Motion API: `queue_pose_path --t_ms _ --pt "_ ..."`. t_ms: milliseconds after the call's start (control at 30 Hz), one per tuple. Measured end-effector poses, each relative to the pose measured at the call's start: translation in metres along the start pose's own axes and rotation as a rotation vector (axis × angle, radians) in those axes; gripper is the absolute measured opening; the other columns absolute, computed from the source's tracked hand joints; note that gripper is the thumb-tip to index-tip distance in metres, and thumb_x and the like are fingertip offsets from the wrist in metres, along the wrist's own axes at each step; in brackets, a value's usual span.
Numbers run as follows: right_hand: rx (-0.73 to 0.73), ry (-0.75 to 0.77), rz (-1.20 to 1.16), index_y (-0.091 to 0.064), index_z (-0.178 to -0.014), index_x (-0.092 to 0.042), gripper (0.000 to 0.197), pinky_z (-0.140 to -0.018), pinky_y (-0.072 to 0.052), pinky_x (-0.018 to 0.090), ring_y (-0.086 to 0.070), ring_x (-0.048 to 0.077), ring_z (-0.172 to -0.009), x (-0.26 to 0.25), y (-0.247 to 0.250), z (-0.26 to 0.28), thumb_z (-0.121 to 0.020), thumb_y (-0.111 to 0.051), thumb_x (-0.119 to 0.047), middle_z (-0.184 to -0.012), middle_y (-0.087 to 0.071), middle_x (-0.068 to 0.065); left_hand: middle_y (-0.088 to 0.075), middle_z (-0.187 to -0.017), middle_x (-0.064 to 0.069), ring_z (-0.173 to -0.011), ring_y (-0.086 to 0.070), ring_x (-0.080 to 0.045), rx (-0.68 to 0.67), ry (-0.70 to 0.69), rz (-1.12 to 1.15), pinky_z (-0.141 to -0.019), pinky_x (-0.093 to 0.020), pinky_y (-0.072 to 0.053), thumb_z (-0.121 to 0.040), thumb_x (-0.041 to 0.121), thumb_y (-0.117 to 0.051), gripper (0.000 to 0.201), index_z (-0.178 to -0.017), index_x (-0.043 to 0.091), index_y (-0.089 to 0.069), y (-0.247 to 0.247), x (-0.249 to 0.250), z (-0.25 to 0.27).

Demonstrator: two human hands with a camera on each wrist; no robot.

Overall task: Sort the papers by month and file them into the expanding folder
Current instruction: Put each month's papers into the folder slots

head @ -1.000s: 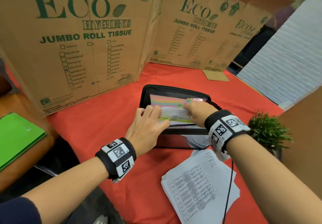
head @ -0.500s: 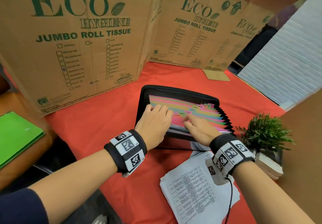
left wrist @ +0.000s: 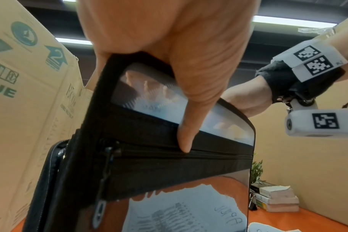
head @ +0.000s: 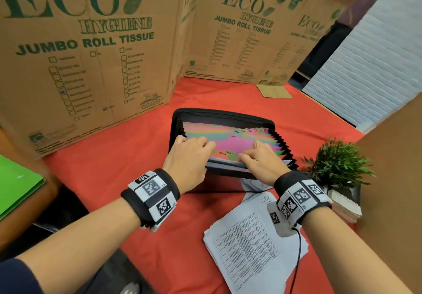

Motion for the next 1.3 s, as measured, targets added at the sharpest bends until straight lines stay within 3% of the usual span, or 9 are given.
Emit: queue_pose_path --t_ms 133,233,433,567,733,833,1033,1200,1300 --pt "0.054 0.001 -0.129 -0.063 -0.109 -0.022 0.022 -0.090 -0.043 0.035 -0.055 0.019 -0.099 0.006 0.004 0.006 -0.095 -0.047 -0.021 -0.104 -0.057 0.000 -0.057 -0.090 -0.005 -0.067 -0.059 -0.027 -0.038 0.018 -0.005 -0.071 -0.036 -0.046 -0.060 0.023 -0.080 0.042 -0.098 0.019 -0.063 0.001 -0.002 -0.001" --pt "0.091 -0.014 -0.196 -0.056 -0.122 -0.014 0.031 -0.100 -0.042 0.033 -0.054 0.019 -0.116 0.009 0.005 0.010 -0.093 -0.048 -0.018 -0.126 -0.058 0.002 -0.062 -0.097 0.000 -0.085 -0.063 -0.029 -0.094 0.018 0.003 -0.077 -0.036 -0.045 -0.074 0.026 -0.072 0.039 -0.111 0.022 -0.059 0.002 -0.001 -0.002" --pt "0.767 -0.038 -0.314 -0.062 -0.103 -0.016 0.017 -0.086 -0.037 0.015 -0.052 0.014 -0.100 0.041 0.024 0.035 -0.087 -0.057 -0.009 -0.106 -0.056 0.003 -0.065 -0.109 0.008 -0.099 -0.059 -0.026 -0.111 0.044 -0.043 -0.072 -0.032 -0.030 -0.087 0.026 -0.059 0.031 -0.117 0.026 -0.050 0.008 -0.002 -0.007" --pt "1.172 -0.520 -0.426 -0.057 -0.095 -0.008 0.011 -0.087 -0.040 0.037 -0.052 0.029 -0.096 0.103 -0.018 0.087 -0.088 -0.054 -0.016 -0.097 -0.052 0.006 -0.064 -0.112 0.005 -0.099 -0.060 -0.028 -0.121 0.051 -0.038 -0.070 -0.032 -0.027 -0.085 0.024 -0.060 0.032 -0.116 0.024 -0.051 0.011 -0.002 -0.010" --pt "0.082 -1.156 -0.520 -0.056 -0.124 0.003 0.065 -0.095 -0.045 0.036 -0.058 0.035 -0.114 0.154 -0.159 0.137 -0.087 -0.061 -0.051 -0.127 -0.059 0.022 -0.064 -0.109 0.004 -0.094 -0.060 -0.029 -0.124 0.060 -0.002 -0.066 -0.031 -0.028 -0.081 0.021 -0.059 0.030 -0.110 0.025 -0.052 0.010 -0.005 -0.012" --pt "-0.194 -1.295 -0.474 -0.051 -0.130 0.001 0.113 -0.097 -0.048 0.037 -0.056 0.032 -0.117 0.156 -0.210 0.164 -0.057 -0.063 -0.084 -0.134 -0.054 0.017 -0.064 -0.108 0.005 -0.092 -0.059 -0.029 -0.118 0.037 -0.018 -0.065 -0.032 -0.027 -0.080 0.020 -0.058 0.031 -0.110 0.026 -0.052 0.009 -0.004 -0.011" --pt "0.003 -1.575 -0.653 -0.008 -0.145 0.009 0.128 -0.105 -0.037 0.042 -0.039 0.037 -0.134 0.150 -0.211 0.181 -0.063 -0.082 -0.056 -0.149 -0.031 0.022 -0.064 -0.103 0.005 -0.089 -0.060 -0.028 -0.100 0.018 -0.039 -0.064 -0.031 -0.026 -0.082 0.019 -0.057 0.025 -0.106 0.026 -0.053 0.011 0.001 -0.006" --pt "0.229 -1.511 -0.653 -0.062 -0.118 0.004 0.053 -0.100 -0.044 0.037 -0.058 0.037 -0.113 0.174 -0.205 0.204 -0.081 -0.075 -0.031 -0.121 -0.063 0.020 -0.065 -0.100 0.004 -0.088 -0.061 -0.029 -0.091 0.010 -0.036 -0.064 -0.031 -0.029 -0.081 0.020 -0.058 0.024 -0.104 0.025 -0.054 0.012 0.001 -0.007" --pt "0.389 -1.433 -0.587 -0.067 -0.108 0.002 0.031 -0.097 -0.045 0.037 -0.058 0.036 -0.105 0.174 -0.192 0.215 -0.089 -0.066 -0.023 -0.111 -0.066 0.019 -0.065 -0.100 0.004 -0.090 -0.061 -0.029 -0.084 0.015 -0.029 -0.064 -0.031 -0.029 -0.082 0.020 -0.059 0.025 -0.105 0.025 -0.055 0.013 0.002 -0.006"
Point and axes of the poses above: each hand's wrist, its own z-axis away from the middle knuckle, its own y-axis out of the back of the hand, x = y × z, the point moved 4 cm from there along -z, towards the middle knuckle
